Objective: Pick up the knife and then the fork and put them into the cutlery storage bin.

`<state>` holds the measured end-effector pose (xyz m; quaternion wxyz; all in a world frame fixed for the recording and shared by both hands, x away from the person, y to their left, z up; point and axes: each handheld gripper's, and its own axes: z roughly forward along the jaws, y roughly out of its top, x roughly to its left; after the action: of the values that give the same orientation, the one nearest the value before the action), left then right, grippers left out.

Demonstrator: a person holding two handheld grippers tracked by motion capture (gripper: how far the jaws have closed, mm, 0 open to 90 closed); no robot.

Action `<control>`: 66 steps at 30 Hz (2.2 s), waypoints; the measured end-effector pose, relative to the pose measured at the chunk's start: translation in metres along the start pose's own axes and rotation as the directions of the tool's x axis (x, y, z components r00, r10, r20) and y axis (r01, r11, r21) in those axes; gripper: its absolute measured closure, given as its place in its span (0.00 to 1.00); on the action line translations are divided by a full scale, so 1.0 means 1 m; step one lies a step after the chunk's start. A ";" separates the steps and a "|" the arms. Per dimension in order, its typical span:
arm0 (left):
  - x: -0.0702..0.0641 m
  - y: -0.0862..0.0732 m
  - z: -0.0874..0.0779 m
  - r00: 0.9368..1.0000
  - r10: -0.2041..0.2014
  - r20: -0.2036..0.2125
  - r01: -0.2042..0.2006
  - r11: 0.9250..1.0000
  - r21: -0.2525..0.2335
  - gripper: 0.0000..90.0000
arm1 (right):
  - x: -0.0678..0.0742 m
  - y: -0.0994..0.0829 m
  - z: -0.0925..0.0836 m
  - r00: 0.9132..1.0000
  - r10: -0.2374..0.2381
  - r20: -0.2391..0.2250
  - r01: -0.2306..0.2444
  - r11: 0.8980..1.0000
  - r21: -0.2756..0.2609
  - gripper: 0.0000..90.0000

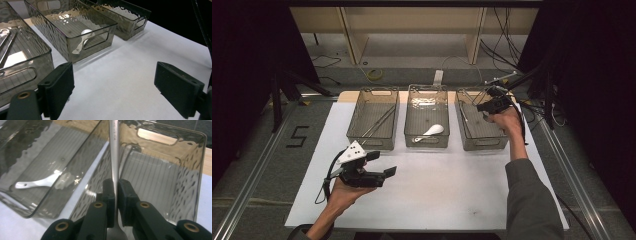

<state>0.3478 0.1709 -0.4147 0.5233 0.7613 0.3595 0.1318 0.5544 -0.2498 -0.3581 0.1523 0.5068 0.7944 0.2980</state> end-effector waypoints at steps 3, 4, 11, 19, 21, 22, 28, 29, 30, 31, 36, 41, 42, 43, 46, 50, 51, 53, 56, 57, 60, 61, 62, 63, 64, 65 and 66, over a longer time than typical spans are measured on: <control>0.000 0.000 0.000 1.000 0.001 0.002 -0.001 1.000 -0.002 0.17 | -0.002 0.000 0.003 1.000 0.018 0.014 -0.018 1.000 0.005 0.94; 0.000 0.000 0.000 1.000 -0.002 0.002 0.002 1.000 -0.001 0.17 | -0.002 0.000 0.004 1.000 0.021 0.018 -0.021 1.000 0.005 0.94; 0.000 0.000 0.000 1.000 0.000 0.002 0.000 1.000 -0.003 0.17 | -0.001 -0.002 0.013 0.999 0.031 0.022 -0.032 0.999 0.016 0.94; 0.000 0.000 -0.001 1.000 0.000 0.003 0.000 1.000 -0.007 0.17 | 0.000 -0.006 0.023 0.998 0.045 0.033 -0.046 0.998 0.031 0.94; -0.001 0.000 -0.001 1.000 0.001 0.002 -0.001 1.000 -0.006 0.17 | 0.000 -0.006 0.024 0.998 0.043 0.035 -0.044 0.999 0.031 0.94; 0.000 0.000 -0.001 1.000 0.000 0.002 0.000 1.000 -0.006 0.17 | 0.001 -0.006 0.025 0.999 0.040 0.033 -0.041 0.999 0.032 0.94; 0.000 0.000 -0.001 1.000 0.001 0.002 -0.001 1.000 -0.007 0.17 | -0.002 -0.007 0.028 0.997 0.063 0.050 -0.064 0.997 0.030 0.94; 0.000 0.000 -0.001 1.000 0.001 0.002 -0.001 1.000 -0.007 0.17 | -0.002 -0.008 0.029 0.997 0.064 0.050 -0.066 0.997 0.029 0.94; 0.000 0.000 -0.001 1.000 0.000 0.003 0.000 1.000 -0.005 0.17 | -0.003 -0.009 0.029 0.996 0.068 0.052 -0.069 0.997 0.032 0.94; 0.000 0.000 -0.001 1.000 0.000 0.002 0.000 1.000 -0.007 0.17 | -0.003 -0.010 0.030 0.996 0.072 0.050 -0.073 0.997 0.030 0.94; 0.000 0.000 -0.001 1.000 -0.001 0.003 0.001 1.000 -0.005 0.17 | -0.005 -0.014 0.034 0.995 0.083 0.054 -0.086 0.996 0.040 0.94; -0.001 0.000 -0.001 1.000 0.000 0.003 0.000 1.000 -0.006 0.17 | -0.006 -0.018 0.038 0.993 0.102 0.063 -0.105 0.993 0.046 0.94; -0.001 0.000 -0.001 1.000 0.000 0.003 0.000 1.000 -0.006 0.17 | -0.006 -0.018 0.039 0.993 0.103 0.065 -0.106 0.993 0.044 0.94; 0.000 0.001 -0.001 1.000 -0.001 0.003 0.001 1.000 -0.006 0.17 | -0.006 -0.019 0.040 0.993 0.102 0.064 -0.105 0.993 0.045 0.94; -0.001 0.000 -0.001 1.000 -0.001 0.003 0.001 1.000 -0.007 0.17 | -0.005 -0.019 0.041 0.993 0.102 0.065 -0.105 0.993 0.047 0.94; -0.001 0.001 -0.001 1.000 -0.001 0.005 0.001 1.000 -0.008 0.17 | -0.005 -0.019 0.042 0.991 0.112 0.070 -0.115 0.992 0.042 0.94; -0.001 0.000 -0.001 1.000 -0.001 0.004 0.001 1.000 -0.008 0.17 | -0.005 -0.019 0.042 0.991 0.114 0.070 -0.117 0.992 0.041 0.94; 0.000 0.000 -0.001 1.000 -0.004 0.004 0.005 1.000 -0.008 0.17 | -0.005 -0.019 0.043 0.991 0.114 0.071 -0.117 0.992 0.040 0.94; -0.001 0.000 -0.001 1.000 -0.001 0.004 0.001 1.000 -0.007 0.17 | -0.004 -0.019 0.044 0.990 0.118 0.077 -0.121 0.992 0.038 0.94; -0.001 0.000 -0.001 1.000 -0.001 0.003 0.001 1.000 -0.007 0.17 | -0.004 -0.019 0.044 0.990 0.117 0.083 -0.121 0.992 0.035 0.94; -0.001 0.001 -0.001 1.000 -0.005 0.005 0.005 1.000 -0.008 0.17 | -0.003 -0.020 0.046 0.990 0.115 0.077 -0.118 0.992 0.037 0.94; -0.001 0.001 -0.001 1.000 -0.005 0.005 0.005 1.000 -0.008 0.17 | -0.003 -0.020 0.047 0.990 0.113 0.081 -0.116 0.992 0.039 0.94; -0.001 0.000 -0.001 1.000 -0.003 0.005 0.003 1.000 -0.007 0.17 | -0.003 -0.020 0.048 0.990 0.114 0.084 -0.117 0.992 0.039 0.94; -0.001 0.000 -0.001 1.000 -0.004 0.006 0.004 1.000 -0.007 0.17 | -0.002 -0.020 0.049 0.991 0.105 0.085 -0.109 0.993 0.040 0.93; -0.001 0.000 -0.001 1.000 -0.005 0.006 0.005 1.000 -0.007 0.17 | -0.002 -0.020 0.049 0.991 0.105 0.085 -0.109 0.993 0.040 0.93; 0.000 0.001 -0.001 1.000 -0.005 0.007 0.005 1.000 -0.006 0.17 | -0.002 -0.020 0.050 0.991 0.101 0.088 -0.105 0.993 0.045 0.93; 0.000 0.000 -0.001 1.000 -0.004 0.007 0.005 1.000 -0.006 0.17 | -0.002 -0.020 0.051 0.991 0.103 0.091 -0.107 0.993 0.040 0.90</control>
<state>0.3472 0.1712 -0.4138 0.5272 0.7594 0.3589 0.1289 0.5683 -0.2412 -0.4100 0.1602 0.5638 0.7657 0.2650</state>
